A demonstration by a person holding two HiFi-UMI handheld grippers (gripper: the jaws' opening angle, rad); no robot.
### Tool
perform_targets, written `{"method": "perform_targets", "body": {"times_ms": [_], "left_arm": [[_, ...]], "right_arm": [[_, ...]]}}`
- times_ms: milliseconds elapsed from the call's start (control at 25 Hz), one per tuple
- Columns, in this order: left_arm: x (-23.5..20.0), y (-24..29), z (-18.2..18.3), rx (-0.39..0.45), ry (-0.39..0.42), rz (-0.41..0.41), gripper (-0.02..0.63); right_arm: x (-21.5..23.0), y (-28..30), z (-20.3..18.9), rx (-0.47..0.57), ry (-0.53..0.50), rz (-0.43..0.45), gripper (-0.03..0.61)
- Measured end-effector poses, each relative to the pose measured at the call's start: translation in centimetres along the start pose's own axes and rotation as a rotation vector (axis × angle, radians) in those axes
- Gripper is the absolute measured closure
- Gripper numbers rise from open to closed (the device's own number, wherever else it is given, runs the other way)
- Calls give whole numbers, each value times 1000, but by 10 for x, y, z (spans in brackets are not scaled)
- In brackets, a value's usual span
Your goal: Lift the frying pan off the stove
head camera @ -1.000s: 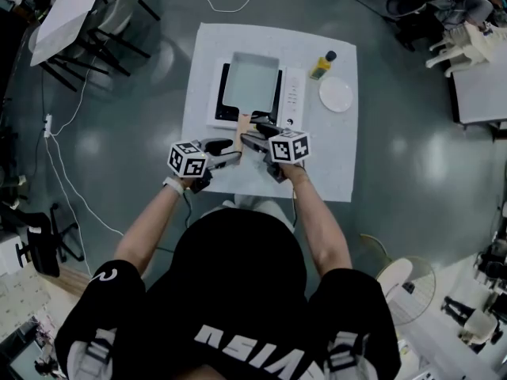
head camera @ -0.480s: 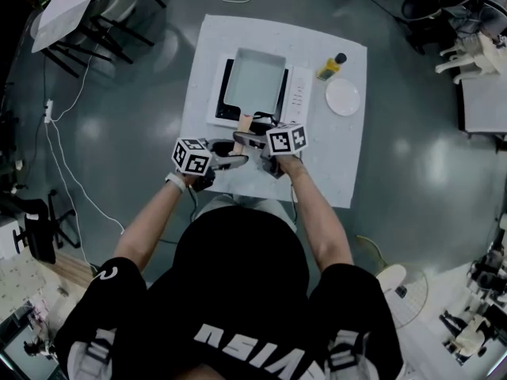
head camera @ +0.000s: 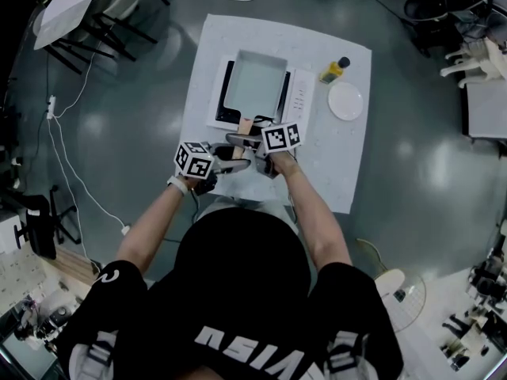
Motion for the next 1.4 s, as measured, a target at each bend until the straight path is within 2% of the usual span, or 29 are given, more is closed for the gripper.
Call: {"method": "perform_targets", "body": {"times_ms": [120, 160, 240, 480, 960, 1400], "left_arm": [[0, 3, 0, -7, -6, -10, 391], [0, 4, 0, -7, -7, -12, 393], [0, 4, 0, 5, -13, -18, 396], [1, 2, 0, 36, -23, -26, 403], [12, 6, 2, 43, 25, -11, 402], [54, -3, 21, 95, 119, -29, 400]], "right_arm": [[1, 7, -1, -8, 45, 36, 280], [-1, 9, -1, -6, 53, 48, 294], [-4, 10, 1, 11, 68, 72, 365], [-8, 8, 2, 100, 108, 125, 430], [-19, -1, 7, 109, 67, 143, 433], [-58, -18, 33, 104, -41, 124, 432]]}}
Point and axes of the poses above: the fingertips, and each gripper's own axes: y forward along the fingers, x to its right, z out of its top, the point moved 2 cm from there along -y, backward along the fingers, and after that the axes turned 11 degrees about -y, right-handed, at the moved point
